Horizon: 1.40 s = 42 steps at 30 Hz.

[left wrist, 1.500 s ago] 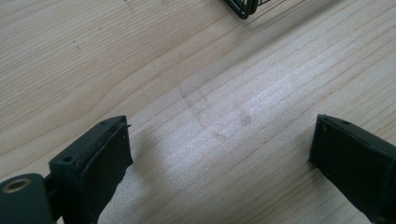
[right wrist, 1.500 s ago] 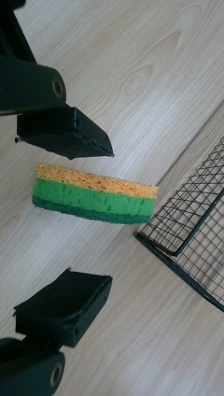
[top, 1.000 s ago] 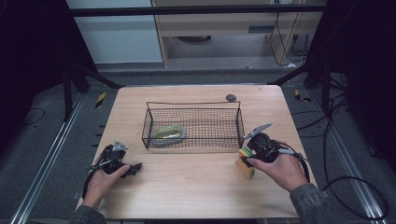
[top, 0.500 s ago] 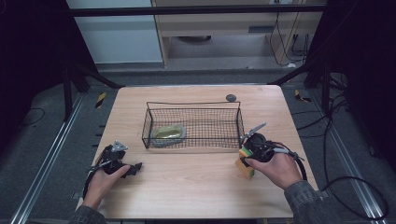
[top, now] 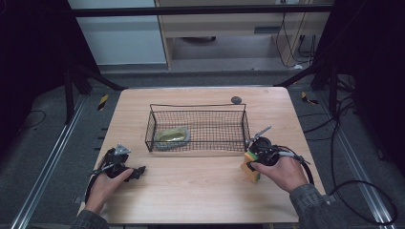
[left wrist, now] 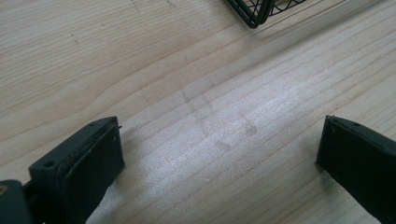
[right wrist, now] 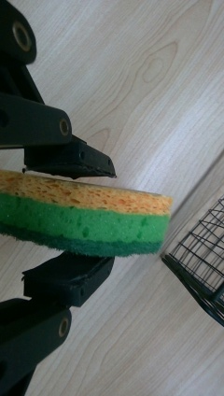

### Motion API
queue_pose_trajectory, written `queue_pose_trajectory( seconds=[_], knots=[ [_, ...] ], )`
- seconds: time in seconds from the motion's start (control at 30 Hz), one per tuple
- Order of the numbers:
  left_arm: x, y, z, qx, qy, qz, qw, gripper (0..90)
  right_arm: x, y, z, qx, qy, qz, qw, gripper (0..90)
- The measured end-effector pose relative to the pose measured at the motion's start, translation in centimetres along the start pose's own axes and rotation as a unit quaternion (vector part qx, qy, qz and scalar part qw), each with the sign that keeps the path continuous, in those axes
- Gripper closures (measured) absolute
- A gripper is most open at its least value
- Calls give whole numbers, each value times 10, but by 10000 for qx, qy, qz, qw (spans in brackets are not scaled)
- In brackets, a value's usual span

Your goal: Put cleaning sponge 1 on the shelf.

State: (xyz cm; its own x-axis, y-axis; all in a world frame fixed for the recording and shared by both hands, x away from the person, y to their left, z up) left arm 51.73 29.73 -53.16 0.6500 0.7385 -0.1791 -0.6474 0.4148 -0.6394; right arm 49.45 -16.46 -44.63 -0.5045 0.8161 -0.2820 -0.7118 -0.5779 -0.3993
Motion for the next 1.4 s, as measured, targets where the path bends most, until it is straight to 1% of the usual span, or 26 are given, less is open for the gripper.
queue_pose_trajectory(
  seconds=[0.1, 0.3, 0.43, 0.47, 0.5, 0.67, 0.93, 1.03, 1.37, 1.4],
  knots=[
    [0, 0, 0, -2, 1, 3, 10000, 0, 2, 1, -1, 64, -22, -15, 10000, 549],
    [0, 0, 0, -5, -2, -4, 10000, 0, 3, 1, -1, 57, -51, 48, 10000, 619],
    [0, 0, 0, -6, -2, -9, 10000, 0, 3, 1, 0, 66, -76, 42, 9999, 634],
    [0, 0, 0, -6, -2, -10, 10000, 0, 3, 1, 1, 28, -78, 89, 9999, 636],
    [0, 0, 0, -6, -2, -9, 10000, 0, 3, 1, 1, 28, -78, 89, 9999, 636],
    [0, 0, 0, -6, -1, -5, 10000, 0, 1, -4, 12, -139, -132, 75, 9998, 640],
    [0, 0, 0, -13, 0, -1, 10000, 0, -2, -19, 30, -415, -111, 17, 9991, 640],
    [0, 0, 0, -15, 0, -2, 10000, 0, -4, -25, 37, -541, -91, 17, 9985, 641],
    [0, 0, 0, -37, 0, 3, 10000, 0, -3, -43, 51, -720, 1, 106, 9973, 641],
    [0, 0, 0, -31, 2, -5, 10000, 0, -5, -49, 57, -787, 53, 119, 9968, 641]
  ],
)
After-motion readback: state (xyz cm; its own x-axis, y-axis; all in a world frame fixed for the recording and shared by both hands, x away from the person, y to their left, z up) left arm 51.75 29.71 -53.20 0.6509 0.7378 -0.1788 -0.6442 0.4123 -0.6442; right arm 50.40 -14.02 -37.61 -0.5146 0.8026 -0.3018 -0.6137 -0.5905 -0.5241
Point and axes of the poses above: each handheld gripper's, and its own axes: z roughly backward along the jaws, y roughly out of its underside, x roughly to its left, the point moved 4 cm from there along -z, roughly forward along the jaws, and after that the axes turned 15 degrees about y, right-handed, at the moved point
